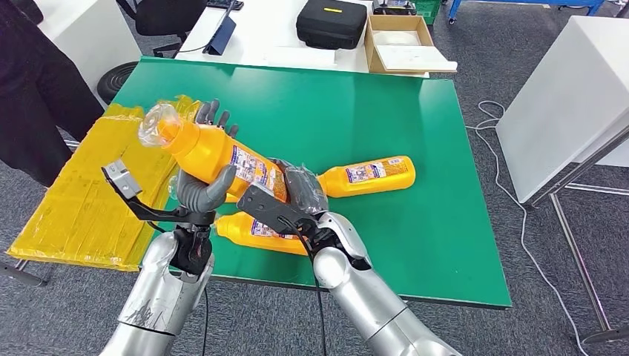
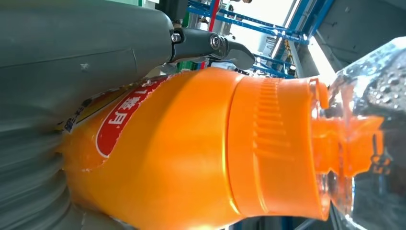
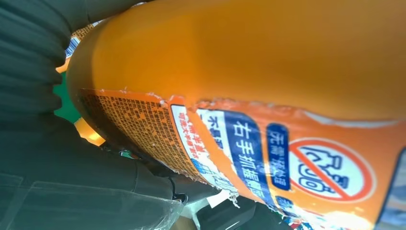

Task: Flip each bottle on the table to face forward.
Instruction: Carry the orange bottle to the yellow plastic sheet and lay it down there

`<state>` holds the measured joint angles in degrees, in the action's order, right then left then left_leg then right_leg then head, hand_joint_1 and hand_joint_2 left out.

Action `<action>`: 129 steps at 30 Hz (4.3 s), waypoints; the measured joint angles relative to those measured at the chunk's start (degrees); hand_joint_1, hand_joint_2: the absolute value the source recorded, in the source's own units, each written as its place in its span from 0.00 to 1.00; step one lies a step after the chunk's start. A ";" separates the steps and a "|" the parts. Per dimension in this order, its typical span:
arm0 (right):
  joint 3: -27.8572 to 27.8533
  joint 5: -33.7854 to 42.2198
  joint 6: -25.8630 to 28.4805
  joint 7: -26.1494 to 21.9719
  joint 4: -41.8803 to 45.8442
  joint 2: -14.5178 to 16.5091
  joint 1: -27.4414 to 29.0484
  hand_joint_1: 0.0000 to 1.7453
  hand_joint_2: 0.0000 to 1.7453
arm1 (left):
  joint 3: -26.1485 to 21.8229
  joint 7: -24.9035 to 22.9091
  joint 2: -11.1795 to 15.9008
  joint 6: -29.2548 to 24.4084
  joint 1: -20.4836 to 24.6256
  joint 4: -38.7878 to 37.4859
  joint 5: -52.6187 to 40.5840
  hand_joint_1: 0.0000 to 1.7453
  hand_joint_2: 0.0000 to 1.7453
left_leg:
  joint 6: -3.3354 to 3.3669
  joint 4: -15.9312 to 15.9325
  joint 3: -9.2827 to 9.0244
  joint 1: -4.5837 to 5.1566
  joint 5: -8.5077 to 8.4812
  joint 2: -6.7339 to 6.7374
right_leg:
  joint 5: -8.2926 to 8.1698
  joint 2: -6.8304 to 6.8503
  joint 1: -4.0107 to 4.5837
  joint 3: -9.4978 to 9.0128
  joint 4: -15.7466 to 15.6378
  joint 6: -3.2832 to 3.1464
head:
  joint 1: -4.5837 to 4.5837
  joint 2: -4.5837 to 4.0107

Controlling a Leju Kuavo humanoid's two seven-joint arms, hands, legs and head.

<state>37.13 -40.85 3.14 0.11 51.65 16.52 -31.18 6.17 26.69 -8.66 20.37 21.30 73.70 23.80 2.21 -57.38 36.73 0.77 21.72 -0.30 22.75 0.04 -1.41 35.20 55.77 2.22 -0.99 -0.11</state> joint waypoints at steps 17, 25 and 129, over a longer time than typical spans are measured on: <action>-0.34 -1.23 -0.79 1.41 3.15 -1.10 0.87 1.00 1.00 | 0.33 0.26 0.27 3.01 0.19 -0.15 -0.18 1.00 1.00 | 0.00 0.00 0.00 0.00 0.00 0.01 | 0.00 0.00 0.00 0.02 0.00 0.00 | 0.01 0.00; -0.59 -2.22 -0.81 1.49 4.61 -1.86 1.64 1.00 1.00 | -0.08 0.24 0.48 4.73 0.17 -0.70 1.38 1.00 1.00 | 0.00 0.00 0.01 0.00 0.00 0.01 | 0.00 0.00 0.00 0.02 -0.01 0.00 | 0.00 0.00; -14.95 12.82 -10.40 -10.29 34.03 -26.59 14.07 0.00 0.00 | 16.32 -32.20 5.43 -60.10 28.69 -50.85 -113.77 1.00 1.00 | 0.14 -0.04 0.20 0.15 -0.10 -0.04 | -0.10 0.04 -0.08 0.14 0.00 0.07 | -0.01 0.00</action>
<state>22.19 -28.03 -7.26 -10.18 85.68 -10.07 -17.11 22.49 -5.51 -3.23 -39.72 49.99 22.86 -89.96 2.35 -57.42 36.93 0.92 21.61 -0.34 22.65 0.08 -1.50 35.34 55.77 2.29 -1.00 -0.11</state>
